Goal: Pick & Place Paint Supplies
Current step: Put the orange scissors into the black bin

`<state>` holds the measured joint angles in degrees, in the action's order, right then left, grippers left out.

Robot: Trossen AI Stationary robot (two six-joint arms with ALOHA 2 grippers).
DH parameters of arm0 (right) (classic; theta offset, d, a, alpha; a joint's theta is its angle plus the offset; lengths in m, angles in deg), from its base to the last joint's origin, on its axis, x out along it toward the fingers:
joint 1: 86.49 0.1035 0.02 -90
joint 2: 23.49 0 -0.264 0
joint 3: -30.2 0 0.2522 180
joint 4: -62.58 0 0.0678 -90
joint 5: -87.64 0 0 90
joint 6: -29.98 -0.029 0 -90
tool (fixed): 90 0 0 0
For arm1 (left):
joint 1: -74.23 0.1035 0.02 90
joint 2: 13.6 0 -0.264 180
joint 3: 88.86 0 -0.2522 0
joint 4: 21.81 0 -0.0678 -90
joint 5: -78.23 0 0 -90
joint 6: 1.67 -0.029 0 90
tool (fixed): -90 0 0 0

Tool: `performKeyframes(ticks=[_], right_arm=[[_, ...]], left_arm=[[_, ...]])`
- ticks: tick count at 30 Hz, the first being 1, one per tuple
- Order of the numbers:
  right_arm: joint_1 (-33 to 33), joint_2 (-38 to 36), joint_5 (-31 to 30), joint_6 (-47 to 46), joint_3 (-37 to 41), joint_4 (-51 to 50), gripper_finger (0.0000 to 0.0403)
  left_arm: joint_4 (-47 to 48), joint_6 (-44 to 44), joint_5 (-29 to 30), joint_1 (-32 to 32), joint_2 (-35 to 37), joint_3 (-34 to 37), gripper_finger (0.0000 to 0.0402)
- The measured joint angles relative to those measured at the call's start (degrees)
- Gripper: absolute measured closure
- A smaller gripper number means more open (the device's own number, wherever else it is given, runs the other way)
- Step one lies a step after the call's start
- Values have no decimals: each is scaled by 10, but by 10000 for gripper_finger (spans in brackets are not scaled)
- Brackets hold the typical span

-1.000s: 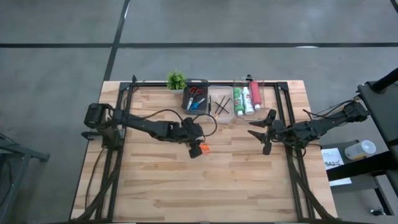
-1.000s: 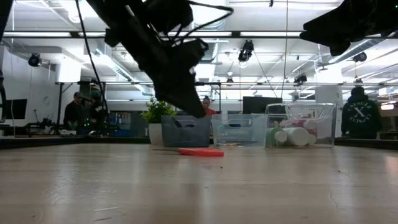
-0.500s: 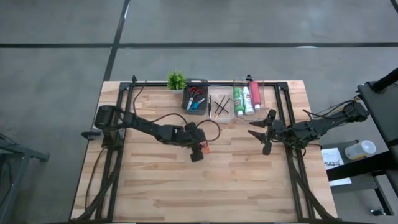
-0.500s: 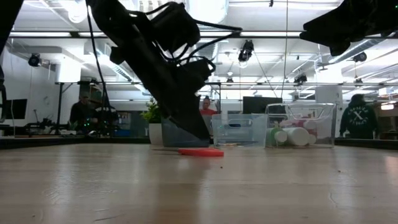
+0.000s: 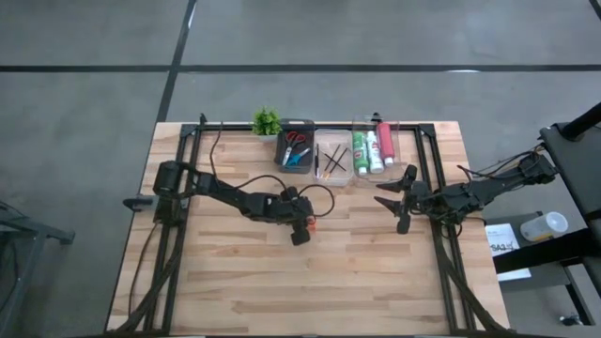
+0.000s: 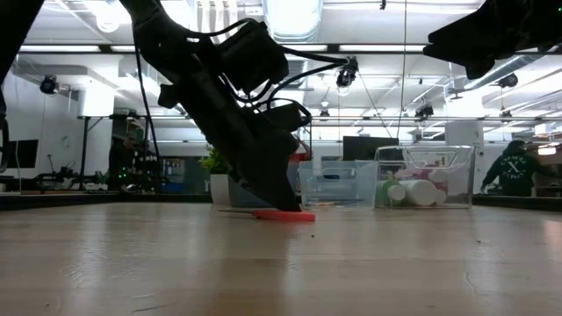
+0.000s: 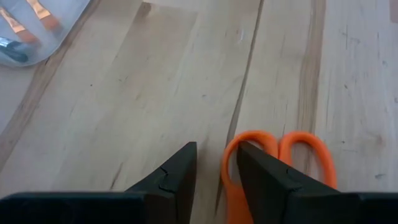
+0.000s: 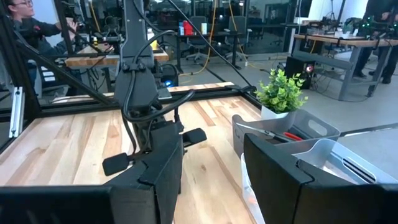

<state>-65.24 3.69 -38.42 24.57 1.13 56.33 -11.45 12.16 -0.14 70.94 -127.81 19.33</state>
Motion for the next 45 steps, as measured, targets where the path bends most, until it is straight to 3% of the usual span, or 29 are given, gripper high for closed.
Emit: performKeyframes(ticks=[5,15,28,45], right_arm=[[0,0,0,0,0,0,235],[0,0,0,-1,0,0,235],[0,0,0,-1,0,0,235],[0,0,0,-1,0,0,235]], left_arm=[[-2,-15,-3,0,0,1,287],[-11,-15,-5,0,-1,1,391],[-11,-6,-7,0,1,1,390],[13,-3,-9,-1,70,0,390]])
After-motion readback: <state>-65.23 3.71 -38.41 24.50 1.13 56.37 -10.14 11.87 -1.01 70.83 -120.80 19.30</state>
